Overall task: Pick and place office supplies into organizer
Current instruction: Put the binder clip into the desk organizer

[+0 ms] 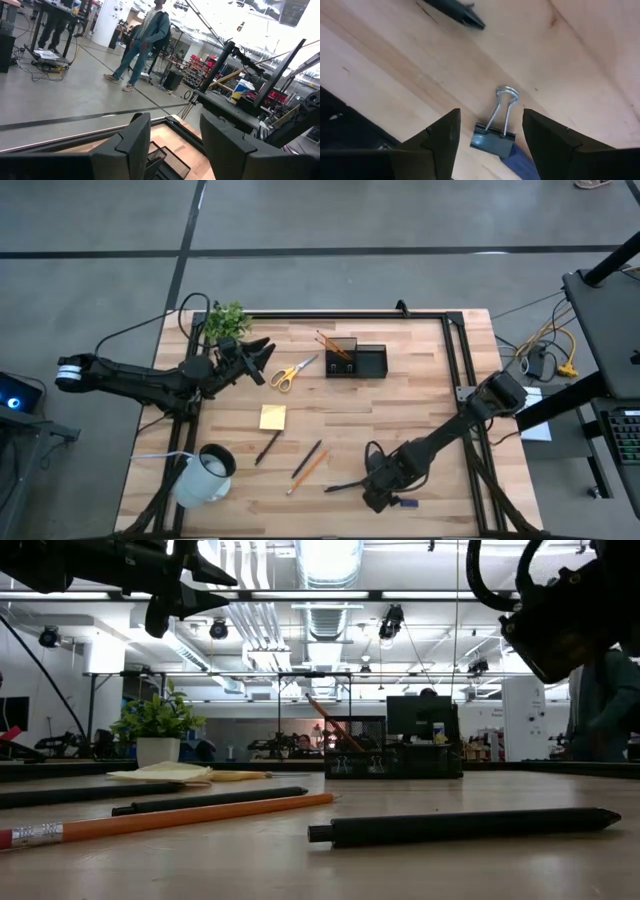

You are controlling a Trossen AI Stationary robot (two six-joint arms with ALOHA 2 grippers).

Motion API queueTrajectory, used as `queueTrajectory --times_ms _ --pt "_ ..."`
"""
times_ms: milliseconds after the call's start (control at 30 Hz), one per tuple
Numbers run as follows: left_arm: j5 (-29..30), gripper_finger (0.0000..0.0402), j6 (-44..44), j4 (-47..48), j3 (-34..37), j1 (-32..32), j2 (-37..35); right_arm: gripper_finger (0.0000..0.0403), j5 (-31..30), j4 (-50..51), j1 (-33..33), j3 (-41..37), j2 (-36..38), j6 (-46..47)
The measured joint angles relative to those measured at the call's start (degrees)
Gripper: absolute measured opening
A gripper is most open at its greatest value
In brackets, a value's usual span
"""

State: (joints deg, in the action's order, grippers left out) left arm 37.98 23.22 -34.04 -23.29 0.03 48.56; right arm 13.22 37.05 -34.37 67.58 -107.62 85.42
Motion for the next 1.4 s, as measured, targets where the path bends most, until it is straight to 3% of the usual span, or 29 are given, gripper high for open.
queueTrajectory --times_ms 700,967,1400 --pt "0.0 0.0157 0.0 0.0 0.0 0.0 -0.6 0.0201 2.4 -1.5 -1.4 0.0 -3.0 3.4" --pt "0.0 0.0157 0.0 0.0 0.0 0.0 -0.6 0.0199 0.7 -1.6 -2.7 -0.3 -3.1 7.2" --pt "0.0 0.0157 -0.1 0.0 0.0 0.0 -0.6 0.0134 -2.7 -1.2 -2.8 -1.3 -3.1 8.7"
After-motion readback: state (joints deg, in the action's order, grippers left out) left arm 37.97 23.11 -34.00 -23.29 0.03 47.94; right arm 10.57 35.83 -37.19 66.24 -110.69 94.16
